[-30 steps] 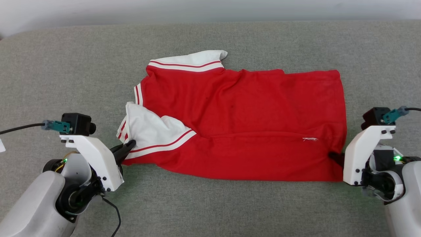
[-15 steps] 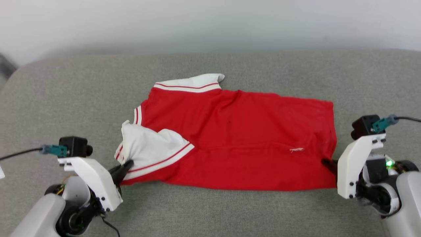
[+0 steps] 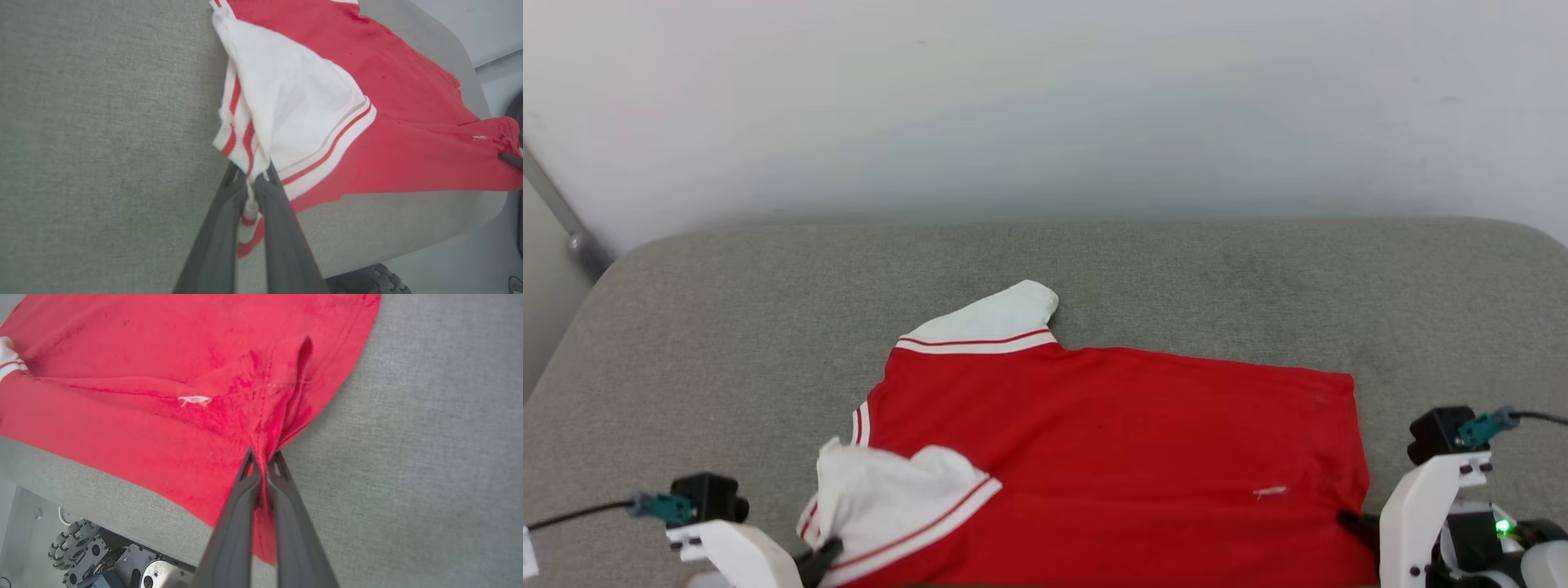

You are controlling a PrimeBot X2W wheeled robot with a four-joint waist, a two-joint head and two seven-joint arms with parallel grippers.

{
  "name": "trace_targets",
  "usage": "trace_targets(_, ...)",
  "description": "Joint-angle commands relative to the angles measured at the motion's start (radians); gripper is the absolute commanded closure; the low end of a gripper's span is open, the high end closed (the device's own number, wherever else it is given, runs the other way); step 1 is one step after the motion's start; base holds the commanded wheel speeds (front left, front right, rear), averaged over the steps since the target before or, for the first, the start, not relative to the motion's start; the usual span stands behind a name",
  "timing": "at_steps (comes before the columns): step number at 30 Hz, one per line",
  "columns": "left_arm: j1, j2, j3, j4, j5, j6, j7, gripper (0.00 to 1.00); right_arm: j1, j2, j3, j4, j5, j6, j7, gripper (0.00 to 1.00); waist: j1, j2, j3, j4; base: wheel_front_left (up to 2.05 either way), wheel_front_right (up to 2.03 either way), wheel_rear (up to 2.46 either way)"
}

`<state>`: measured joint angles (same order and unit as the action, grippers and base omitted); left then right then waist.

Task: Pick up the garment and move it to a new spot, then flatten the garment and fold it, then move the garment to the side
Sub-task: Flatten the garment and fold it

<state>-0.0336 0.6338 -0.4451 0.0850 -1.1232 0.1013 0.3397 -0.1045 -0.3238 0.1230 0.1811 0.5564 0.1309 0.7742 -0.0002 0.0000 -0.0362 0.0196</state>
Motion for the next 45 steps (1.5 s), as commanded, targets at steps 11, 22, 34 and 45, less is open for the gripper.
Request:
trace_targets(11, -0.003, -0.066, -0.008, 0.096, -0.004, -0.014, -0.058, 0.00, 0.039, -0.001, 0.037, 0.060, -0.019, 0.000, -0.267, 0.00, 0.0002, 0.0000, 0.025, -0.024, 0.00, 0.00, 0.00)
trace_targets(22, -0.156, -0.050, 0.038, 0.108, 0.090, -0.015, -0.178, 0.00, -0.040, 0.056, -0.025, 0.032, -0.169, 0.000, -0.587, 0.00, 0.0002, 0.0000, 0.090, -0.095, 0.00, 0.00, 0.00)
trace_targets(34, -0.553, -0.027, 0.076, 0.188, 0.172, -0.043, -0.183, 0.00, -0.162, 0.181, -0.035, -0.112, -0.251, 0.000, -0.726, 0.00, 0.0002, 0.0000, 0.349, -0.189, 0.00, 0.00, 0.00)
trace_targets(45, -0.812, 0.061, -0.004, 0.332, 0.094, -0.183, 0.199, 0.00, -0.190, 0.232, -0.041, -0.132, -0.255, 0.000, -0.749, 0.00, 0.0002, 0.0000, 0.482, -0.272, 0.00, 0.00, 0.00)
